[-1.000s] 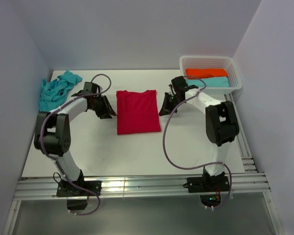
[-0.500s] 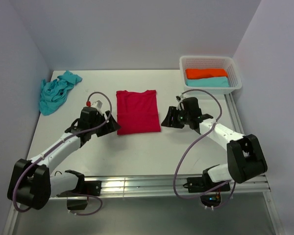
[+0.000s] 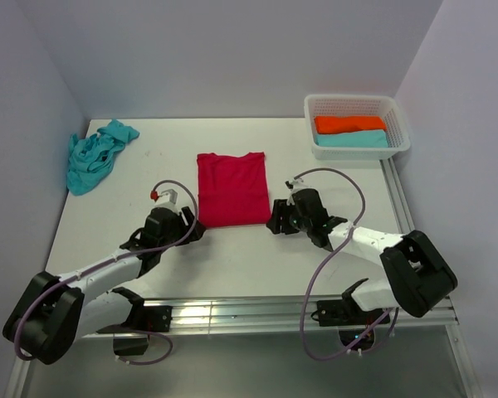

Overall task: Roll the t-shirts
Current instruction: Roll the tshirt

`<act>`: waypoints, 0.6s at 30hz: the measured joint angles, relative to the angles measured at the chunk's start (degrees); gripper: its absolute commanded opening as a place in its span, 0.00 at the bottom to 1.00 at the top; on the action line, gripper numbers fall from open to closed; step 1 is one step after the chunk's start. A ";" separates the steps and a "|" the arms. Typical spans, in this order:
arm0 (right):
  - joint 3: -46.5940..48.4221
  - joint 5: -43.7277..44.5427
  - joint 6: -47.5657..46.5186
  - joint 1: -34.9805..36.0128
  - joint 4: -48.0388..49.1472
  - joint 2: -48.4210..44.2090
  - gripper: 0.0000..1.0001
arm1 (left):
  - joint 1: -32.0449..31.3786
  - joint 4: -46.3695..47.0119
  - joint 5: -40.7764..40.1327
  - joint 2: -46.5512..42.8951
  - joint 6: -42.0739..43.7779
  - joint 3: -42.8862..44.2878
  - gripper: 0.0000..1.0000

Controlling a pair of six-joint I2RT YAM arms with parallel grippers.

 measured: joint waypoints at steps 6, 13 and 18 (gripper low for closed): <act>-0.09 3.34 -0.24 1.03 4.92 4.13 0.53 | -0.76 6.56 -2.64 2.01 0.24 -1.49 0.64; 1.66 5.03 -0.68 1.60 7.52 10.36 0.45 | -1.62 10.91 -3.37 8.55 0.79 -1.42 0.61; 1.66 5.79 -0.85 1.75 8.24 10.78 0.45 | -2.03 12.68 -3.54 10.03 1.53 -1.22 0.59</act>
